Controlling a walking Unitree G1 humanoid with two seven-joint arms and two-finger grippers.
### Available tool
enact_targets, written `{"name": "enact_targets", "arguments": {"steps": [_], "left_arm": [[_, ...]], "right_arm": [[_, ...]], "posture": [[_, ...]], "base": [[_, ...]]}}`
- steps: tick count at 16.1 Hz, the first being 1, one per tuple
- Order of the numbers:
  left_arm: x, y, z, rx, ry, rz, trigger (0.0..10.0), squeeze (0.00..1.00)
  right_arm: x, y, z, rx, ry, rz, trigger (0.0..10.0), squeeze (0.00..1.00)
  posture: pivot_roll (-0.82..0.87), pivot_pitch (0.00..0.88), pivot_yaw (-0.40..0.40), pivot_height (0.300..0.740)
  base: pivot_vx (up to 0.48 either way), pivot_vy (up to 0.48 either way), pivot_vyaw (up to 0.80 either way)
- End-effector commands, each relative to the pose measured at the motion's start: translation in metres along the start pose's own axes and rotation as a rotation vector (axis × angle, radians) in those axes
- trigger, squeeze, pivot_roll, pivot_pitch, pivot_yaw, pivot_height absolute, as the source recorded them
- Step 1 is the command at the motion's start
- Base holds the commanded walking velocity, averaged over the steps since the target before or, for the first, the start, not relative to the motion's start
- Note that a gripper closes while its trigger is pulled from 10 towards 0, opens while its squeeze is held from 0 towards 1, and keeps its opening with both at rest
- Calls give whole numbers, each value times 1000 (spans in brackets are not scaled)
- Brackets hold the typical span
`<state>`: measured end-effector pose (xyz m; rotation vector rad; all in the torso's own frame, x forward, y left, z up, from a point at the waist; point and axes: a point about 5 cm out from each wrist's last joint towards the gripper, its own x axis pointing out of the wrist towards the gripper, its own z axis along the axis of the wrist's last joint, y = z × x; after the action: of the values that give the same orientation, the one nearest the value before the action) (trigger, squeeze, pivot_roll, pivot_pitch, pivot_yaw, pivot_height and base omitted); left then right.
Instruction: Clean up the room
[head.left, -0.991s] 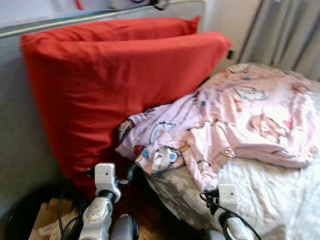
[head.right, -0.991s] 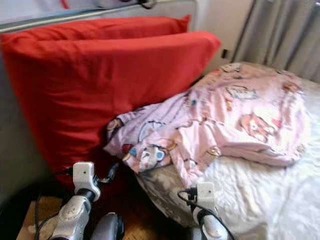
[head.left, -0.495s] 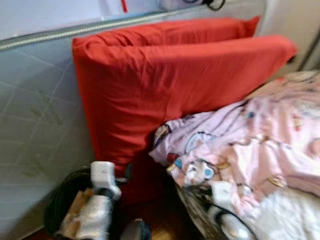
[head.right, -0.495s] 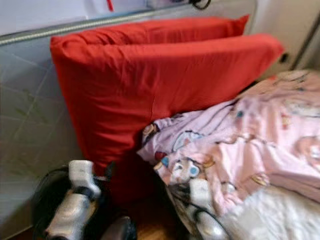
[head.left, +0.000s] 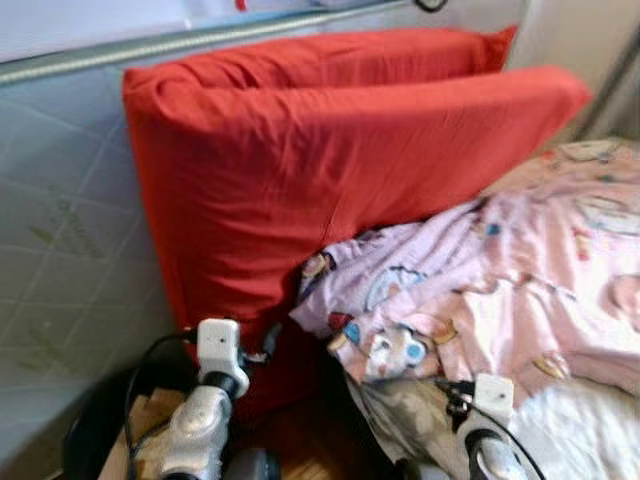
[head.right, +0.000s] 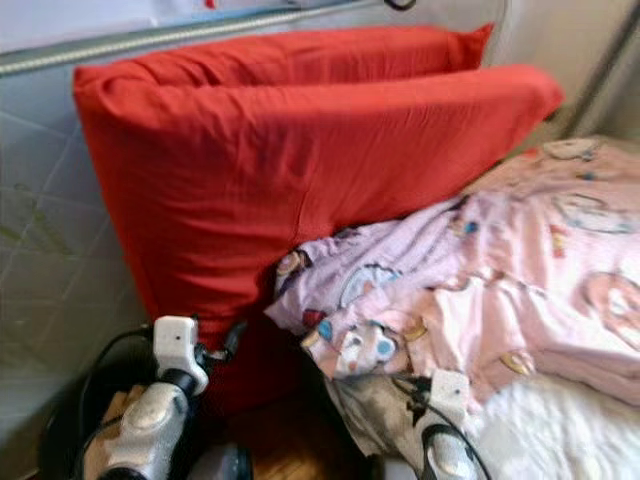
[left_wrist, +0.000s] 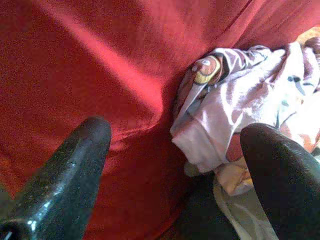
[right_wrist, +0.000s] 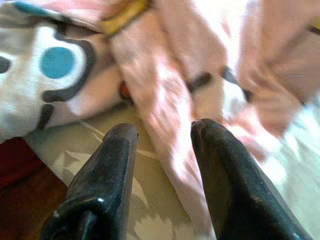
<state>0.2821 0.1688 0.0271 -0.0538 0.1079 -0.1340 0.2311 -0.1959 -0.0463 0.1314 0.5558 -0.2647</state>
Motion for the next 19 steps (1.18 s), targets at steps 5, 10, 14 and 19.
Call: {"name": "enact_targets", "arguments": {"steps": [5, 10, 14, 19], "left_arm": [[-2, 3, -1, -10, 12, 8, 10000, 0], [16, 9, 20, 12, -26, 3, 10000, 0], [16, 10, 26, 29, -43, -7, 10000, 0], [3, 18, 38, 21, -92, 4, 10000, 0]], "right_arm": [[7, -20, 16, 80, -20, -146, 10000, 0], [16, -5, 40, 65, -56, -88, 10000, 1000], [18, -5, 41, -44, -19, -106, 10000, 1000], [20, -19, 44, -82, 1, -160, 10000, 0]], "posture": [[24, 8, -2, 607], [50, 56, 21, 607], [62, 100, 37, 607], [96, 188, 59, 607]], "base": [[0, 0, 0], [0, 0, 0], [0, 0, 0], [0, 0, 0]]}}
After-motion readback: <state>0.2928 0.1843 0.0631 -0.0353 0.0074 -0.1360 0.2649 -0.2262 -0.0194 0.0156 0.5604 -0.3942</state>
